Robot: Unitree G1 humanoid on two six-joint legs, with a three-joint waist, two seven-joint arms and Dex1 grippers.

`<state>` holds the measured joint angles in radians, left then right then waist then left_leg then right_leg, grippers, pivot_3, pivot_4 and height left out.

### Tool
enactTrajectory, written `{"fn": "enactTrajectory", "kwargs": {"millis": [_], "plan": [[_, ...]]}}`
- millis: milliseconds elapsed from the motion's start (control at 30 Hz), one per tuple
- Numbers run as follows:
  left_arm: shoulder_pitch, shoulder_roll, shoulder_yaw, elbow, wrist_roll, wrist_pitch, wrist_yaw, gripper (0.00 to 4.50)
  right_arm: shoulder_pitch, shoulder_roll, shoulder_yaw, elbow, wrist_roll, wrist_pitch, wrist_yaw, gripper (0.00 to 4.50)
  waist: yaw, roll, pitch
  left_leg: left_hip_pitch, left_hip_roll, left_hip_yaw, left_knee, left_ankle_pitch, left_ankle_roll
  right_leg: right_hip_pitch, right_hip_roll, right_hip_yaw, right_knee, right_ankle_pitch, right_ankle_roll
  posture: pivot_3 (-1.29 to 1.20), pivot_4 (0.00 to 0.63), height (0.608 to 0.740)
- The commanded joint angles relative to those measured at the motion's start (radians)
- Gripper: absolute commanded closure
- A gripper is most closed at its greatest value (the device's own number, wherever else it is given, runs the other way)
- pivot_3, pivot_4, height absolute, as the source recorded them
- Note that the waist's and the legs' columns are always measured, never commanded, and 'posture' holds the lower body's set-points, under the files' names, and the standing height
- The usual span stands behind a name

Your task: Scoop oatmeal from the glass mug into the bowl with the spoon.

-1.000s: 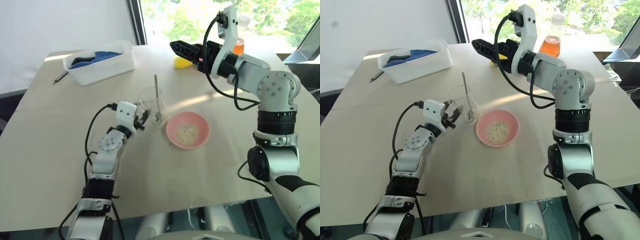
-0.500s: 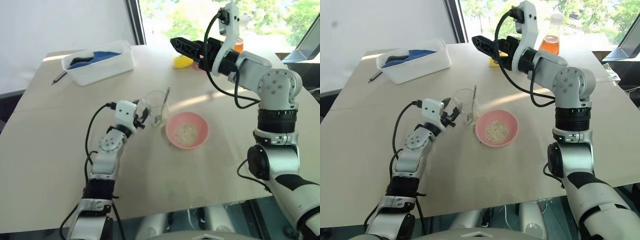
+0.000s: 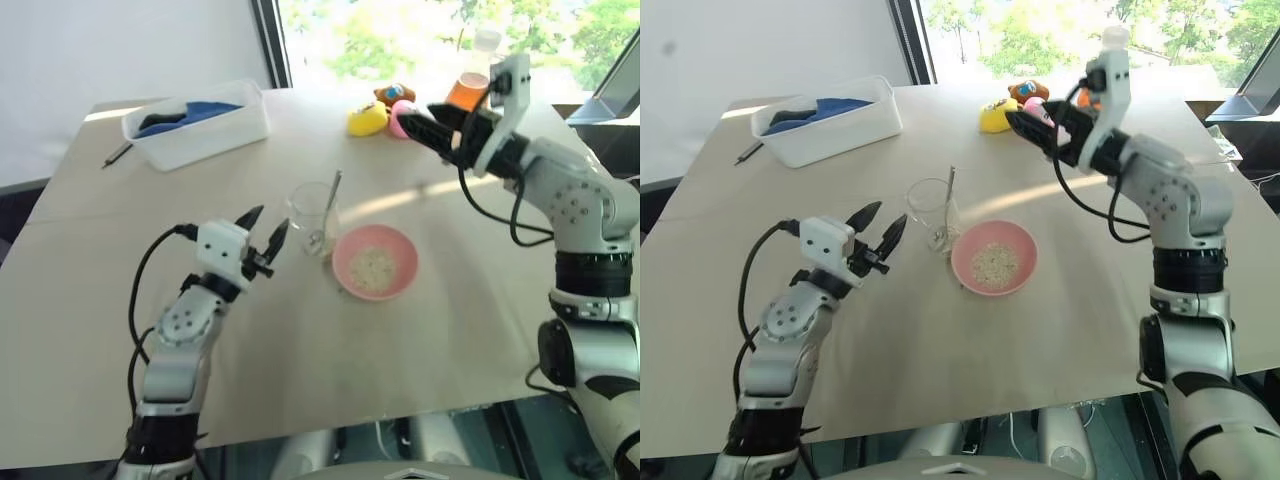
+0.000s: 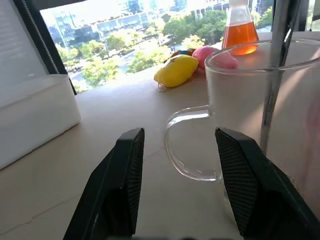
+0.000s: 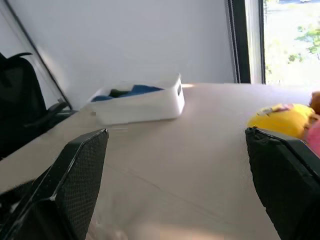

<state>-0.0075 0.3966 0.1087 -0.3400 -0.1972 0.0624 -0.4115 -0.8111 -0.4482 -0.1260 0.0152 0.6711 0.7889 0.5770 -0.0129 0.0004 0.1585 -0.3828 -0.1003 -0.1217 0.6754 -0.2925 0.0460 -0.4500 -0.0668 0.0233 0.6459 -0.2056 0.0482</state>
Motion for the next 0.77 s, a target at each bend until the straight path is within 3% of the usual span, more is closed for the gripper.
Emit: {"fn": "enactTrajectory", "kwargs": {"millis": [33, 100, 200, 300, 400, 533, 633, 767], "plan": [[0.082, 0.013, 0.035, -0.12, -0.047, 0.039, -0.011, 2.13, 0.09, -0.034, -0.024, -0.068, -0.006, -0.069, 0.073, 0.09, 0.0, 0.0, 0.0, 0.0, 0.0, 0.0, -0.001, 0.0, 0.0, 0.0, 0.0, 0.0, -0.001, 0.0, 0.0, 0.0, 0.15, 0.74], [0.141, 0.013, 0.046, -0.148, -0.059, 0.054, -0.014, 2.13, 0.168, -0.041, -0.045, -0.076, -0.025, -0.122, 0.078, 0.09, 0.0, 0.0, 0.0, 0.001, 0.0, 0.001, -0.003, 0.0, 0.0, 0.0, 0.0, 0.001, -0.001, 0.0, 0.0, 0.0, 0.15, 0.74], [0.267, 0.017, 0.055, -0.131, -0.041, 0.038, -0.028, 1.44, 0.355, -0.088, -0.054, -0.054, -0.104, -0.243, 0.128, 0.09, 0.004, 0.0, 0.0, 0.002, 0.0, 0.0, -0.004, 0.0, 0.0, 0.001, 0.0, 0.0, -0.002, 0.0, 0.0, 0.0, 0.15, 0.74], [0.351, 0.011, 0.057, -0.103, -0.035, 0.012, -0.046, 0.17, 0.517, -0.15, -0.03, -0.049, -0.149, -0.347, 0.254, 0.0, 0.021, 0.0, 0.0, 0.002, 0.0, 0.0, -0.005, 0.0, 0.0, 0.002, 0.0, 0.0, -0.005, 0.0, 0.0, 0.0, 0.15, 0.74], [0.395, -0.001, 0.061, -0.054, -0.035, -0.027, -0.055, 0.08, 0.622, -0.115, -0.076, -0.056, -0.107, -0.359, 0.26, 0.0, 0.024, 0.0, 0.001, 0.003, 0.001, 0.002, -0.005, 0.0, 0.0, 0.002, 0.0, 0.001, -0.004, 0.0, 0.0, 0.0, 0.15, 0.74], [0.43, -0.016, 0.063, -0.097, -0.111, 0.002, -0.085, 0.08, 0.769, -0.135, -0.054, -0.068, -0.174, -0.508, 0.354, 0.0, 0.027, 0.0, 0.001, 0.005, 0.003, 0.002, -0.004, -0.001, 0.002, 0.005, 0.002, 0.001, -0.004, 0.0, 0.0, 0.0, 0.15, 0.74], [0.449, -0.012, 0.052, -0.123, -0.104, 0.021, -0.079, 0.08, 0.807, -0.131, -0.091, -0.101, -0.102, -0.481, 0.386, 0.0, 0.026, 0.0, 0.001, 0.006, 0.003, 0.002, -0.003, -0.001, 0.001, 0.006, 0.003, 0.001, -0.004, 0.0, 0.0, 0.0, 0.15, 0.74], [0.463, -0.008, 0.047, -0.138, -0.083, 0.02, -0.068, 0.08, 0.839, -0.147, -0.097, -0.101, -0.127, -0.527, 0.406, 0.0, 0.027, 0.0, 0.001, 0.007, 0.003, 0.002, -0.003, 0.0, 0.001, 0.008, 0.003, 0.001, -0.004, 0.0, 0.0, 0.0, 0.15, 0.74]]}}
